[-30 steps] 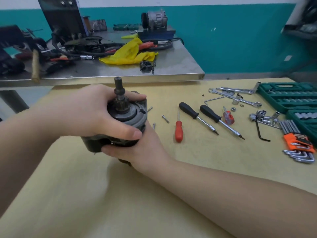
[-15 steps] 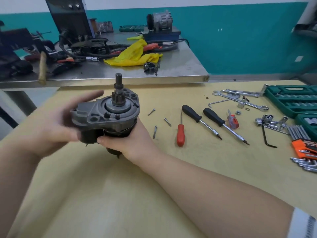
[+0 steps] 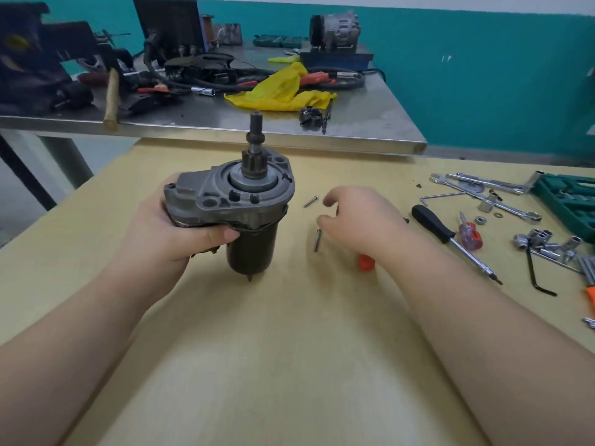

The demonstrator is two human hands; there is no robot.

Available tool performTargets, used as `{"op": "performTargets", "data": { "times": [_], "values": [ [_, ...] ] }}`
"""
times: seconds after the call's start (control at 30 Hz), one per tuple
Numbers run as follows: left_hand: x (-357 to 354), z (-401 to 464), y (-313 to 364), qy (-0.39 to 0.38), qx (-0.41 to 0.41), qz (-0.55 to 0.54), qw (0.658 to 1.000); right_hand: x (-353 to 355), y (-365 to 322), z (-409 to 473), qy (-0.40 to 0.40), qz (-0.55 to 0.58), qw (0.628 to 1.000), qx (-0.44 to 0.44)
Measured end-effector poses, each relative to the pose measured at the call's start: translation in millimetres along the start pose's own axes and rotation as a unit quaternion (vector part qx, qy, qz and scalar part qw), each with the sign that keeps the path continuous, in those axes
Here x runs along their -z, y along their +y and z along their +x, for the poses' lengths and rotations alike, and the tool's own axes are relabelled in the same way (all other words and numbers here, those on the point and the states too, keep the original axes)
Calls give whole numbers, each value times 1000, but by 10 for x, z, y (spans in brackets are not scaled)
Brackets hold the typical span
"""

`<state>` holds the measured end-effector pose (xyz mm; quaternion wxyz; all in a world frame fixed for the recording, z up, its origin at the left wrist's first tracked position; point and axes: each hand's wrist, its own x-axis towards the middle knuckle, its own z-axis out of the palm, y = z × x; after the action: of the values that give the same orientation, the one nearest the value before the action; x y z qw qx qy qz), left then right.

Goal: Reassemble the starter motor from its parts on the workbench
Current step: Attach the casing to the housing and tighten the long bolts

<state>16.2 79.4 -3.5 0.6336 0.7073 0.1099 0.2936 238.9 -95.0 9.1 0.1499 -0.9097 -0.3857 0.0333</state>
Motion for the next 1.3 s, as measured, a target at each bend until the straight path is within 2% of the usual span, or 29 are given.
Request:
{"op": "performTargets", "data": {
  "times": [0.1,0.23,0.5,0.73,0.83,0.9,0.93,1.0,1.07,1.13,1.17,1.3],
  "values": [
    [-65,-12,-32,29,0,-19,999,-113,-23,-40,-48,-80,996,6],
    [-153,-56,-26,40,-1,-41,998,-138,-58,-34,-37,-140,989,40],
    [-263,-105,21,43,0,-34,998,-255,-174,-101,-28,-91,991,95],
    [-265,-137,87,39,-5,-24,999,-181,-233,-169,-38,-151,983,93],
    [-255,-137,91,34,-6,-25,999,-68,-228,-168,-25,-70,994,75],
    [-250,-137,96,30,-12,-24,999,136,-236,-145,55,58,995,56],
    [-254,-136,97,28,-15,-24,999,266,-255,-152,109,150,981,53],
    [-262,-134,96,30,-17,-22,999,520,-325,-251,199,337,916,83],
    [-268,-129,97,31,-13,-15,999,685,-421,-416,252,428,855,153],
    [-273,-121,102,30,-12,-12,999,745,-536,-579,267,455,820,221],
    [-274,-116,104,28,-14,-12,999,747,-583,-636,266,447,817,249],
    [-285,-112,107,24,-22,-20,999,625,-668,-721,247,338,850,321]
  ]
}}
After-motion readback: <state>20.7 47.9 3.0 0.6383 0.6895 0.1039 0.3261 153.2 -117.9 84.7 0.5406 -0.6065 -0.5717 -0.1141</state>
